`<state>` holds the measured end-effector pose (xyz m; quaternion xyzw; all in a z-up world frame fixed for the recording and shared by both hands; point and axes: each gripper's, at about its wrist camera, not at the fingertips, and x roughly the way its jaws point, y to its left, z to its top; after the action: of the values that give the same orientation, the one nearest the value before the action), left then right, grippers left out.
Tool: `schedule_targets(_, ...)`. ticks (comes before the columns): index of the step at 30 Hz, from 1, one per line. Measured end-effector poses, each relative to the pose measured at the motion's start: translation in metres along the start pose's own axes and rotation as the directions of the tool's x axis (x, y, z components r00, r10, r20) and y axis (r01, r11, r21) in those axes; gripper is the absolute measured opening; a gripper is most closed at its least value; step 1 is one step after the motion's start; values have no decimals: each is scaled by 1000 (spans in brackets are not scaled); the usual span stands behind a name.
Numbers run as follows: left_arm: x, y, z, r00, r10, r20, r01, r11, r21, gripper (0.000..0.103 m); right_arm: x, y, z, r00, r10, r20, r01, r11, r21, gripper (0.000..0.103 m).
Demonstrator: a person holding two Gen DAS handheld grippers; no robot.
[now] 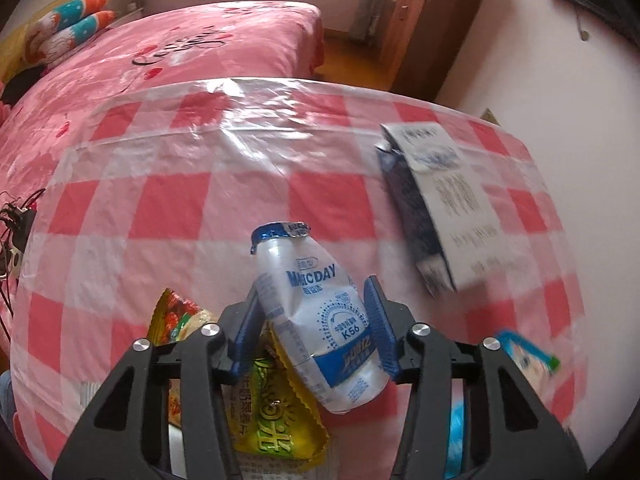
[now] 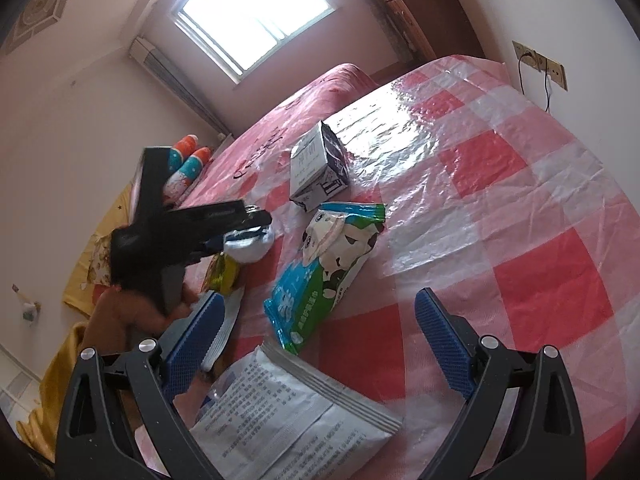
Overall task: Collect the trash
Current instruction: 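Grasp the white yogurt bottle with the left gripper, then grasp the blue-green cartoon tissue pack with the right gripper while the left holds the bottle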
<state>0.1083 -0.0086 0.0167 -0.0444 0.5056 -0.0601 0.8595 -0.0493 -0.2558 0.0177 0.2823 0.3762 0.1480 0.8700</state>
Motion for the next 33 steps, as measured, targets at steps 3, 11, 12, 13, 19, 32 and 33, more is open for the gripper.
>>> schedule_targets(3,-9,-5,-11,999,-36,9,36,999,19,37,8,3,3,1000,-21,-10,21,1000,-6,94)
schedule_targets(11,-23,-8,-30,992,-127,4,127,991,37,28,33,8,11,996,-65,-54,64,998,-22,73)
schedule_targets(12,-24,-7,-32,990,-139,5,139,990,37,28,35,8,12,996,-66,-56,65,998,-24,73)
schedule_targets(13,-25,-6,-33,989,-149,4,148,988,37,28,36,9,13,996,-73,-49,72,997,-28,73)
schedule_targets(19,-34,2,-40,978,-208,16,208,978,22,25,48,13,18,993,-106,-56,102,993,-62,63)
schedule_targets(32,-58,27,-47,938,-341,55,344,938,-53,24,38,26,12,996,-86,23,89,984,-152,29)
schedule_targets(33,-60,29,-48,934,-351,59,354,933,-58,24,35,27,13,997,-71,33,76,985,-156,28)
